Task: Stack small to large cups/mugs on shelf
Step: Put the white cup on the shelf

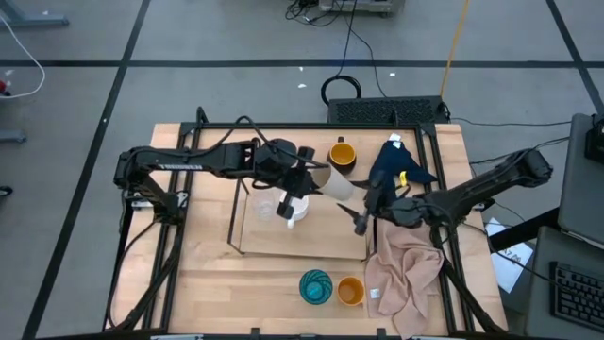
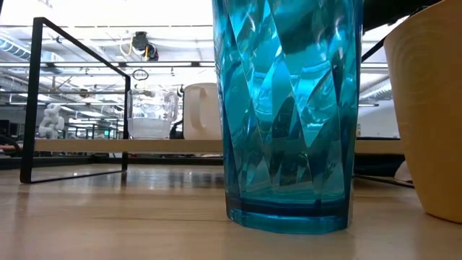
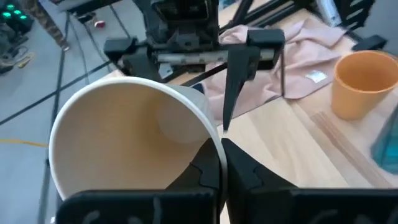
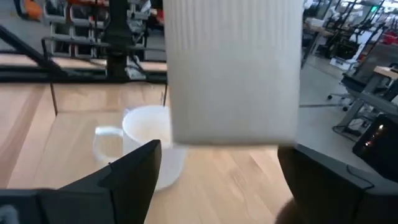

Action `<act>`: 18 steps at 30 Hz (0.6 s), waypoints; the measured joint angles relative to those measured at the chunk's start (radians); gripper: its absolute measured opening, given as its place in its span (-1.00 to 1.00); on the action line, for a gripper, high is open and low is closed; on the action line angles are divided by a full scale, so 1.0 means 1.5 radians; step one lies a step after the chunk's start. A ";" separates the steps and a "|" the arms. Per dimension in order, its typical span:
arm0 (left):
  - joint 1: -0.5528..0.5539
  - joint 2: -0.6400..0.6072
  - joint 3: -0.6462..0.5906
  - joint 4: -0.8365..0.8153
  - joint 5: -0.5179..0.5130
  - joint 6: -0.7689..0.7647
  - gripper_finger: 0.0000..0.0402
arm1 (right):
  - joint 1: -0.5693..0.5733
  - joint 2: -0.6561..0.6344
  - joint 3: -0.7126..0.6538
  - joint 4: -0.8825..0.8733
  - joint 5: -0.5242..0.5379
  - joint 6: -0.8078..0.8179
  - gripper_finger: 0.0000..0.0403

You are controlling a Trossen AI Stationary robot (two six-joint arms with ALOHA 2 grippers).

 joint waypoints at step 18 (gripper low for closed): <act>-0.001 0.009 0.001 0.003 -0.015 -0.034 -1.00 | 0.005 -0.231 -0.001 -0.035 0.134 -0.240 0.55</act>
